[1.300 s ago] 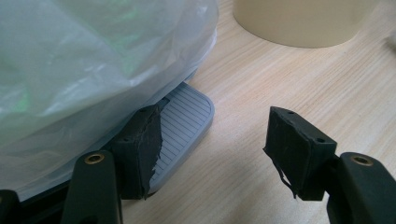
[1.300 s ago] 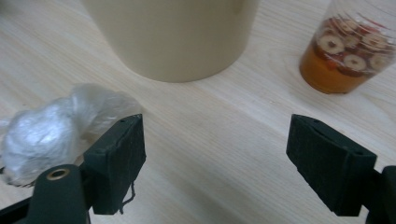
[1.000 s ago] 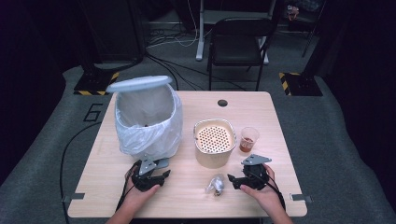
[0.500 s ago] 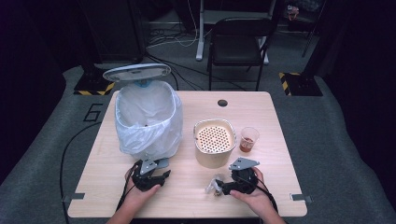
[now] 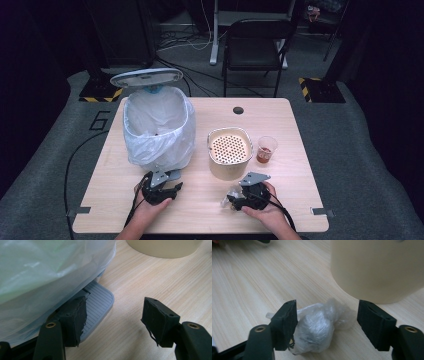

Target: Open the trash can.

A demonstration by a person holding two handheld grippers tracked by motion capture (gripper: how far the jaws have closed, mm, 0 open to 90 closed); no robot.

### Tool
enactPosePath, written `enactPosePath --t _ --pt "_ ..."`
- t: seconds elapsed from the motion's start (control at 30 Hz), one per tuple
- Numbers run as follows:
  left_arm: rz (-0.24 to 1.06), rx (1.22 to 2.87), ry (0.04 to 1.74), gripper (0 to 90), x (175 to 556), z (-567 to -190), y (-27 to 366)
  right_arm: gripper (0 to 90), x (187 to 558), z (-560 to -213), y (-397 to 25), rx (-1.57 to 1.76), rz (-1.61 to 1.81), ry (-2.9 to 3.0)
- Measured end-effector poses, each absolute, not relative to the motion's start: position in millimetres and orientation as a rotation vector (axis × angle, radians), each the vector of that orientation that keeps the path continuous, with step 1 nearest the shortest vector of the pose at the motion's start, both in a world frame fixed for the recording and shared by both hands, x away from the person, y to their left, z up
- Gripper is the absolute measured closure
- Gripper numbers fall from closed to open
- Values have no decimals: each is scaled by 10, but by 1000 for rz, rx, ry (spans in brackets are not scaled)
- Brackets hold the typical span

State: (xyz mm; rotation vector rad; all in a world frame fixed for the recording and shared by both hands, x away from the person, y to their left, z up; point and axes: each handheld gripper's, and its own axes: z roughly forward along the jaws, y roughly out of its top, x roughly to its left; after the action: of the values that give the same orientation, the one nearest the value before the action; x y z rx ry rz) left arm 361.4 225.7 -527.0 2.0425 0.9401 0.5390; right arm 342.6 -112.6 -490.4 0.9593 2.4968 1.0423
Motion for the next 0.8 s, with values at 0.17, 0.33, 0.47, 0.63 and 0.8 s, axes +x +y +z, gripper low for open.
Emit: enactPosePath --t 0.17,0.33,0.47,0.63,0.8 --pt "578 2081 909 362 3609 -5262 2253 439 3435 -4967 -1116 951 1003 2531" --pt "624 2103 899 362 3582 -5274 2204 536 3458 -5009 -1121 951 997 2575" --pt "660 2128 879 362 3577 -5272 2193 564 3476 -5026 -1132 950 996 2593" --pt "651 2119 888 362 3574 -5276 2190 595 3492 -5037 -1131 952 996 2609" --pt "660 2128 877 362 3578 -5272 2194 611 3490 -5033 -1121 955 987 2614"
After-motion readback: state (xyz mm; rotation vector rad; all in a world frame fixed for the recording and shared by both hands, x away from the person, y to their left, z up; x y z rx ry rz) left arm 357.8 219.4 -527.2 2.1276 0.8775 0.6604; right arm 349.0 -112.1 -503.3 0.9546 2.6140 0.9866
